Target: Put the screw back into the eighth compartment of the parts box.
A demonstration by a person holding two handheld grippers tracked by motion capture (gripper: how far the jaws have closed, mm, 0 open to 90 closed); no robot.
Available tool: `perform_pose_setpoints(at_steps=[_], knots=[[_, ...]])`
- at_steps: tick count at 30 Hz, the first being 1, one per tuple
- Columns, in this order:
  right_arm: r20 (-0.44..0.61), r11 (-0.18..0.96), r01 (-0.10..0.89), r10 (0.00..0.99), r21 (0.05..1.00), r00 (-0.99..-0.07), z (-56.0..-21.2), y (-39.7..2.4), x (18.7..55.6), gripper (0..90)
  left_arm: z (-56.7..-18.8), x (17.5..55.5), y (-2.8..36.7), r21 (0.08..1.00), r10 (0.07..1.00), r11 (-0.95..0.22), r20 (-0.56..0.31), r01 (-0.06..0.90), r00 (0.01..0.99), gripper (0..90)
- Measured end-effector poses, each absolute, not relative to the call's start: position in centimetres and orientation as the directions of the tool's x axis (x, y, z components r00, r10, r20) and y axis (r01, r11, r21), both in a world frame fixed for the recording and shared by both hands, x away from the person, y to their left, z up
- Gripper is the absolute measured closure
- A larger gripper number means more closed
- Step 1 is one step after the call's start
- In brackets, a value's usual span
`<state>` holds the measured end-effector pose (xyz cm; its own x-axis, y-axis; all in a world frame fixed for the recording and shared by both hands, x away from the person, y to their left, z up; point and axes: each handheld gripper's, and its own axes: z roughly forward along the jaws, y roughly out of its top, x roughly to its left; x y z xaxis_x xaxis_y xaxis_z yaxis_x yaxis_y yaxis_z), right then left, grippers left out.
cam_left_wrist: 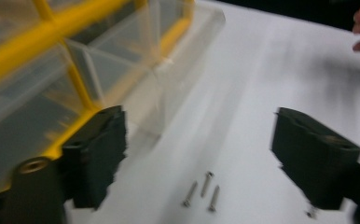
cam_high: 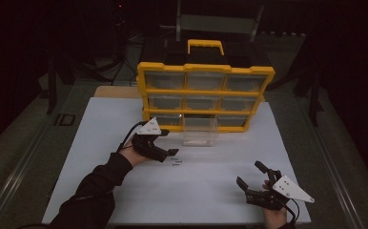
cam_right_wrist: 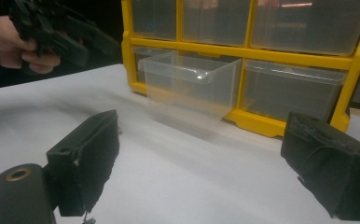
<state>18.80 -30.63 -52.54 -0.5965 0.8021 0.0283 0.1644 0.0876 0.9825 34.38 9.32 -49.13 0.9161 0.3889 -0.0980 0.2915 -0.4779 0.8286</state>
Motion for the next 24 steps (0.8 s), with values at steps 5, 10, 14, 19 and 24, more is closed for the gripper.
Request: perform_pose_setpoints(at_steps=[5, 10, 14, 19, 24], knots=[[0.028, 0.090, 0.166, 0.799, 0.982, -0.601, -52.5, -30.5, 18.8, 11.5, -50.7, 34.6, 8.7, 0.778, 0.364, -0.550, -0.106, 0.305, 0.925, 31.6], [0.030, 0.092, 0.168, 0.794, 0.981, -0.607, -52.6, -30.5, 18.8, 11.6, -51.8, 34.9, 8.5, 0.739, 0.359, -0.595, -0.107, 0.316, 0.927, 46.0], [0.029, 0.095, 0.169, 0.791, 0.981, -0.611, -52.6, -30.4, 18.8, 11.6, -52.7, 35.1, 8.1, 0.711, 0.353, -0.625, -0.113, 0.324, 0.929, 53.4], [0.029, 0.096, 0.170, 0.790, 0.981, -0.613, -52.6, -30.4, 18.8, 11.6, -53.7, 35.3, 7.5, 0.680, 0.353, -0.655, -0.111, 0.330, 0.929, 60.9], [0.029, 0.096, 0.170, 0.788, 0.981, -0.615, -52.6, -30.5, 18.9, 11.6, -54.3, 35.5, 7.1, 0.661, 0.354, -0.674, -0.102, 0.330, 0.930, 69.3]])
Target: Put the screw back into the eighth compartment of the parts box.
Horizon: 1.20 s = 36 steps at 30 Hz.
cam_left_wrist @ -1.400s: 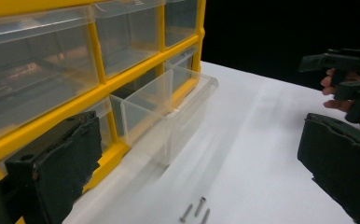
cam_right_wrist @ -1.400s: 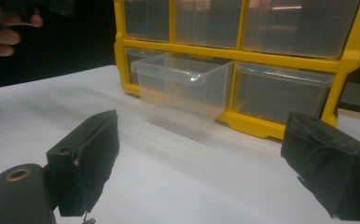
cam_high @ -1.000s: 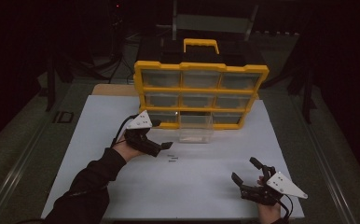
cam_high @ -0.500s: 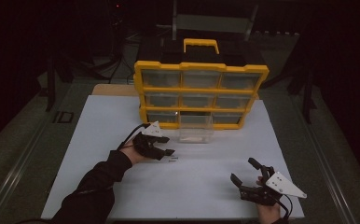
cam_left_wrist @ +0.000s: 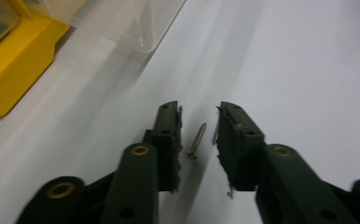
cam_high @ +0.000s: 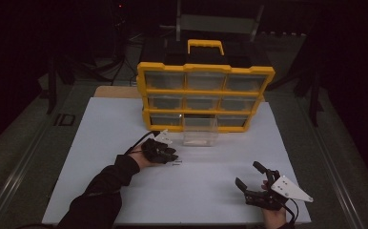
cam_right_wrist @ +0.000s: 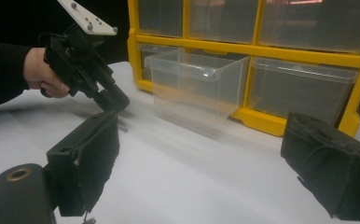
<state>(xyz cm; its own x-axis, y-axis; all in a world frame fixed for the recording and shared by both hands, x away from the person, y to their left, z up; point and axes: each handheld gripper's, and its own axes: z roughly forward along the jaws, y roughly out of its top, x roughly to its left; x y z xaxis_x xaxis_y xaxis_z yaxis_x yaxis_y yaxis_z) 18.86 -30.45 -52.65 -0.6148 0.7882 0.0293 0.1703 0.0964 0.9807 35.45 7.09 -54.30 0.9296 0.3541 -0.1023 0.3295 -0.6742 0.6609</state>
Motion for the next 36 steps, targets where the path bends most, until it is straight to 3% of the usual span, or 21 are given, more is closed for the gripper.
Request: perform_pose_setpoints(at_steps=[13, 19, 28, 36], knots=[[0.029, 0.097, 0.172, 0.789, 0.980, -0.614, -52.7, -30.5, 18.9, 11.6, -55.4, 35.7, 6.5, 0.626, 0.355, -0.704, -0.099, 0.336, 0.929, 85.2], [0.031, 0.096, 0.174, 0.790, 0.980, -0.612, -52.7, -30.5, 18.9, 11.6, -55.2, 35.7, 6.4, 0.613, 0.383, -0.704, -0.096, 0.358, 0.919, 87.0], [0.032, 0.095, 0.175, 0.792, 0.980, -0.609, -52.7, -30.5, 18.9, 11.6, -50.8, 36.4, 8.2, 0.672, 0.494, -0.605, -0.103, 0.427, 0.863, 87.1], [0.035, 0.093, 0.178, 0.793, 0.980, -0.608, -52.7, -30.5, 18.9, 11.6, -47.1, 37.0, 8.7, 0.699, 0.536, -0.560, -0.105, 0.446, 0.837, 87.2]])
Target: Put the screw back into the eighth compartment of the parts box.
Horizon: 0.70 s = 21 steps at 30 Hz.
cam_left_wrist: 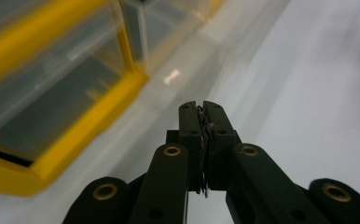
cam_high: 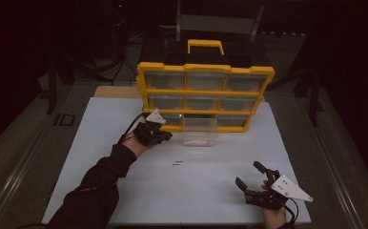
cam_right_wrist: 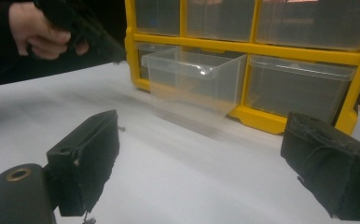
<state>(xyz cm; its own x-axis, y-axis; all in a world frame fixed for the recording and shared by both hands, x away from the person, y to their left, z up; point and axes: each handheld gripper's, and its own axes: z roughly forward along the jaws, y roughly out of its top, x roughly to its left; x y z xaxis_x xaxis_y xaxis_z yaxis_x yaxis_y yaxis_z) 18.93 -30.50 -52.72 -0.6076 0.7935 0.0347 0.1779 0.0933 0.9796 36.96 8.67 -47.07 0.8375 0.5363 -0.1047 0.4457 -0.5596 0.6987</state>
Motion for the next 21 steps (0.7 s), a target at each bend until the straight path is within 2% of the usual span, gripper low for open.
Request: perform_pose_setpoints(at_steps=[14, 21], knots=[[0.034, 0.092, 0.175, 0.794, 0.980, -0.606, -52.7, -30.5, 18.9, 11.6, -42.0, 37.8, 5.4, 0.720, 0.565, -0.525, -0.103, 0.453, 0.819, 87.1], [0.033, 0.092, 0.174, 0.794, 0.980, -0.607, -52.7, -30.6, 18.9, 11.6, -40.8, 38.3, 2.8, 0.703, 0.608, -0.503, -0.126, 0.503, 0.784, 87.1]])
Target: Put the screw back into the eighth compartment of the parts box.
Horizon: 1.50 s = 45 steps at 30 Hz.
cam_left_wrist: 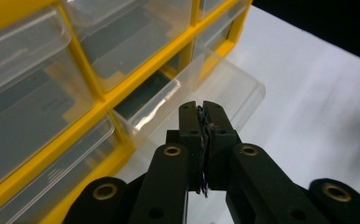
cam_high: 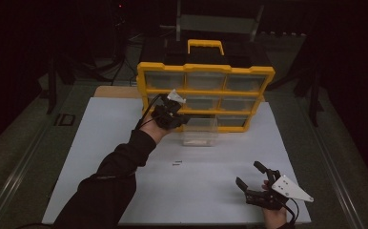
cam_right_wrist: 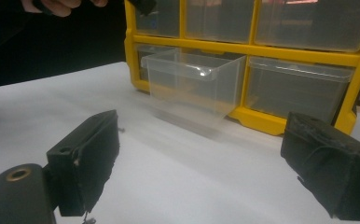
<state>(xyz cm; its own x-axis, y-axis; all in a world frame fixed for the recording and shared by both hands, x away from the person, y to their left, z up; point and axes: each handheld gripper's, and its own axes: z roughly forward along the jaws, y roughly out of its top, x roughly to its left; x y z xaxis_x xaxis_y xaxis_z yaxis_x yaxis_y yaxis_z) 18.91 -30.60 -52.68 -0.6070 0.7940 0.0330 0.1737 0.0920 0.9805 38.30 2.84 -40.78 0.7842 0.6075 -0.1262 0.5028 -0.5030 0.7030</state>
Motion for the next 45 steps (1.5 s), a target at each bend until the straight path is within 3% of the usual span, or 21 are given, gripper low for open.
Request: perform_pose_setpoints(at_steps=[16, 34, 35, 40, 45], knots=[[0.036, 0.089, 0.174, 0.793, 0.981, -0.608, -52.7, -30.7, 18.9, 11.6, -40.8, 39.4, -2.8, 0.625, 0.681, -0.490, -0.161, 0.608, 0.714, 87.0], [0.040, 0.086, 0.173, 0.787, 0.981, -0.616, -52.6, -30.7, 18.9, 11.6, -44.7, 41.0, -5.9, 0.513, 0.708, -0.528, -0.174, 0.677, 0.684, 86.4], [0.040, 0.086, 0.173, 0.787, 0.981, -0.616, -52.7, -30.7, 18.9, 11.6, -44.8, 41.1, -6.0, 0.506, 0.707, -0.528, -0.181, 0.681, 0.683, 84.8], [0.040, 0.086, 0.173, 0.786, 0.981, -0.617, -52.7, -30.7, 18.9, 11.6, -44.4, 41.1, -6.6, 0.509, 0.722, -0.529, -0.150, 0.679, 0.676, 47.1], [0.039, 0.087, 0.173, 0.787, 0.981, -0.616, -52.7, -30.7, 18.9, 11.6, -43.7, 41.3, -6.1, 0.513, 0.724, -0.525, -0.151, 0.679, 0.673, 24.4]])
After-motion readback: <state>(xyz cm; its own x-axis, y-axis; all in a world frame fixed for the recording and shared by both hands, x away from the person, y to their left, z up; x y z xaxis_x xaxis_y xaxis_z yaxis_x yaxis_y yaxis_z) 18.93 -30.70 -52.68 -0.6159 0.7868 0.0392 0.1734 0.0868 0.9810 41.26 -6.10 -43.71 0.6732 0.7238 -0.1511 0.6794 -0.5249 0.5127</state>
